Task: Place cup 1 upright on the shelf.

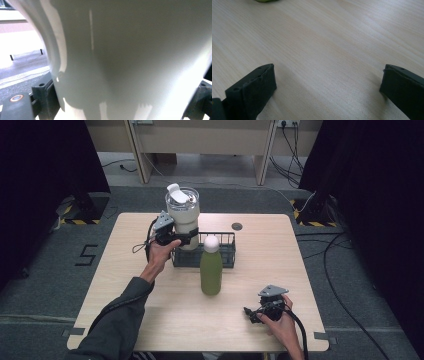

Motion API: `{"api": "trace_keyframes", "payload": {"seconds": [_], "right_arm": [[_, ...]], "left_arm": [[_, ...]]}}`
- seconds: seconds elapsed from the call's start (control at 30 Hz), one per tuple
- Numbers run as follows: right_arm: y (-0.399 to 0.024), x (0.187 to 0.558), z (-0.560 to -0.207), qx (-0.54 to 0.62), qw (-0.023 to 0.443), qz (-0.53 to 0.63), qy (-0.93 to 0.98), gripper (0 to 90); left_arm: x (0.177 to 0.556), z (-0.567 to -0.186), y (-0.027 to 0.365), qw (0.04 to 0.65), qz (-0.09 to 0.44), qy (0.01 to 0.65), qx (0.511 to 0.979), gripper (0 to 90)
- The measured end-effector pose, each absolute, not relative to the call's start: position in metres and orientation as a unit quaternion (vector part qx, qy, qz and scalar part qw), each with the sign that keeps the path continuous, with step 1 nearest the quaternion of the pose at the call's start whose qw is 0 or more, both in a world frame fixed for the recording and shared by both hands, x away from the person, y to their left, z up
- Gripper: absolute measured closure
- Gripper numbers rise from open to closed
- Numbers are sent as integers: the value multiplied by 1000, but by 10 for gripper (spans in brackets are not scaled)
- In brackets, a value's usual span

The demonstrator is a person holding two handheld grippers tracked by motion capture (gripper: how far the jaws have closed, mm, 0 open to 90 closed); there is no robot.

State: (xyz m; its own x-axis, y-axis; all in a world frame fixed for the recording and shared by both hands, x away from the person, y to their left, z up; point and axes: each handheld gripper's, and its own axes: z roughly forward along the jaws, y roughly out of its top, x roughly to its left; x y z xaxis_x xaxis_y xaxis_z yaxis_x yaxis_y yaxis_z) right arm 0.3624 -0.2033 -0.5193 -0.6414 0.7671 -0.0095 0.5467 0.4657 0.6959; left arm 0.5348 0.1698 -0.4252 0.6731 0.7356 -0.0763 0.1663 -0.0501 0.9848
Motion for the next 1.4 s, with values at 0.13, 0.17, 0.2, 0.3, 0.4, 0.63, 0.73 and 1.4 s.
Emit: {"api": "trace_keyframes", "payload": {"seconds": [0.13,0.17,0.2,0.3,0.4,0.63,0.73,1.4], "right_arm": [[-203,362,-519,390,163,338,841,4],[-203,362,-519,390,163,338,841,4],[-203,362,-519,390,163,338,841,3],[-203,362,-519,390,163,339,841,3],[-203,362,-519,390,163,339,841,4],[-203,362,-519,390,163,338,841,4],[-203,362,-519,390,163,338,841,4],[-203,362,-519,390,163,339,841,4]], "left_arm": [[536,-432,170,603,234,332,687,110],[536,-434,170,602,233,333,687,110],[537,-436,170,602,232,334,688,110],[537,-441,171,600,230,338,688,110],[537,-446,171,597,231,339,690,110],[538,-455,171,591,229,342,694,110],[537,-457,171,590,231,340,695,110],[530,-462,168,587,253,325,697,101]]}}
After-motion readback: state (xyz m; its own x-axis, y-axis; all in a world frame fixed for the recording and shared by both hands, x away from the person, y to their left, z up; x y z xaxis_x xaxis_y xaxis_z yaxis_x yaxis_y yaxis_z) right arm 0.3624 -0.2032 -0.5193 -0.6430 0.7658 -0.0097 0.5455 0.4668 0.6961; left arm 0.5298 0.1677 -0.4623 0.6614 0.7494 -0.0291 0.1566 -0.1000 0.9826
